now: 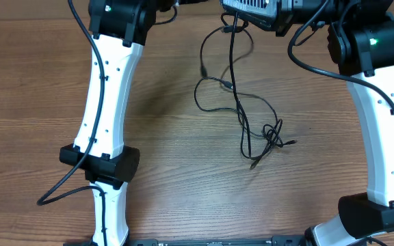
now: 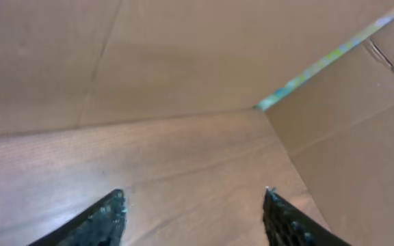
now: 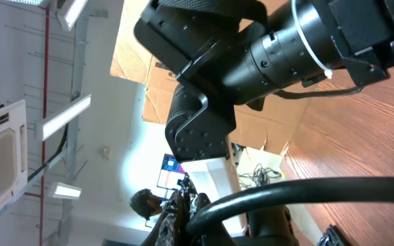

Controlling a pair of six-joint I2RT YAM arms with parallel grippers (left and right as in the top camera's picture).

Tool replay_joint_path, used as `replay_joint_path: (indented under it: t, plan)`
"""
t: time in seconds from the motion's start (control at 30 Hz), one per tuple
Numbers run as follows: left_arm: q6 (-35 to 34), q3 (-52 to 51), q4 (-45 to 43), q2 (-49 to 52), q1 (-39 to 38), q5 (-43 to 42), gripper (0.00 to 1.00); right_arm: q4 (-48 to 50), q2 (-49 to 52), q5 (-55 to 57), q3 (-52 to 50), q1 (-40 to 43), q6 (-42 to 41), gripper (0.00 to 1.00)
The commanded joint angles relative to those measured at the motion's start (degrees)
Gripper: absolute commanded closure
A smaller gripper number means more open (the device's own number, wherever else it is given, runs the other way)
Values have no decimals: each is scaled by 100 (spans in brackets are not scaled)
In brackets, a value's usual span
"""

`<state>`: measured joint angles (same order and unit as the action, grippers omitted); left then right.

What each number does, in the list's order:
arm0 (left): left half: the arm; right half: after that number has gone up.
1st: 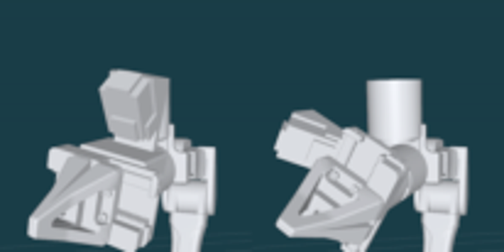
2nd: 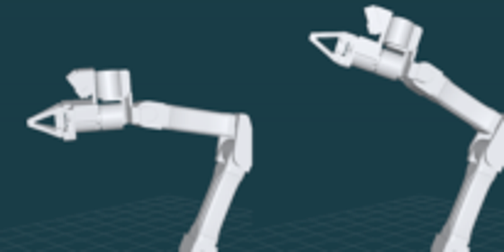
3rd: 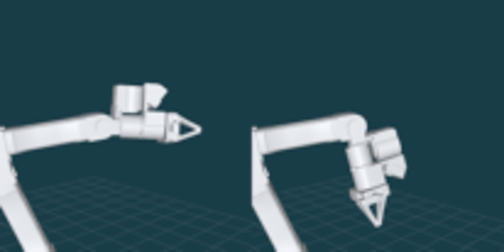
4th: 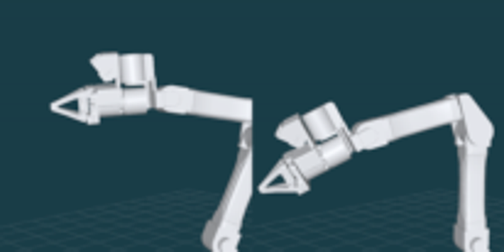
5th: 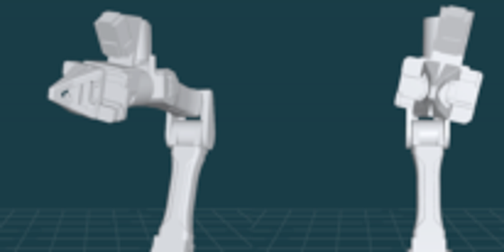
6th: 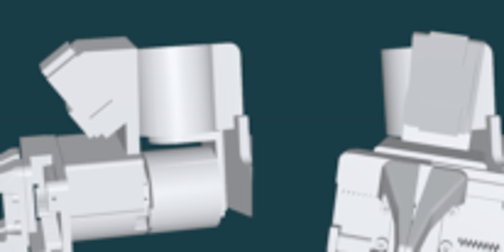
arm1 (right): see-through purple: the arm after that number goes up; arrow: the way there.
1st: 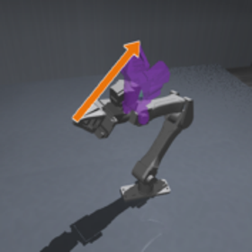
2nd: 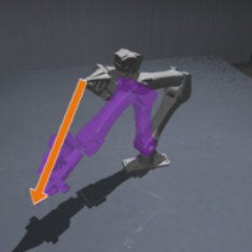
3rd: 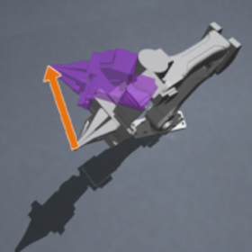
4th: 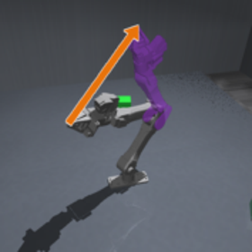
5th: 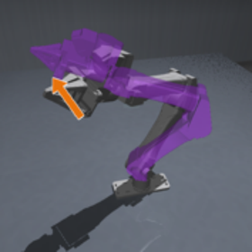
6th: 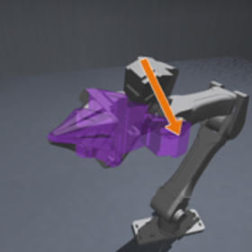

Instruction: Untangle cables

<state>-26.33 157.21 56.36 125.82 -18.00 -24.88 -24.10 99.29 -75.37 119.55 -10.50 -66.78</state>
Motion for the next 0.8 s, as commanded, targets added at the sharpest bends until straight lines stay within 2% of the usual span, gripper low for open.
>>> replay_joint_path:
  t: [0.0,0.03,0.13,0.3,0.47,0.6,0.77]
  plan:
    - [92,44,192,-223,-136,-407,30,17,-24,-103,42,11,129,96]
    - [396,44,280,-216,-155,-651,26,17,-24,-116,42,11,129,96]
    - [601,44,463,-181,-153,-1012,26,17,-24,-212,42,11,131,96]
    - [817,39,1040,-74,-142,-1985,35,17,-24,-433,42,13,219,96]
    - [1025,39,1794,-63,-142,-2079,48,11,-24,-444,42,13,586,96]
    - [1311,39,2203,-63,-142,-2498,47,11,-24,-444,42,13,774,96]
    - [1419,39,2251,-63,-118,-3425,42,-197,-24,-446,42,13,1141,96]
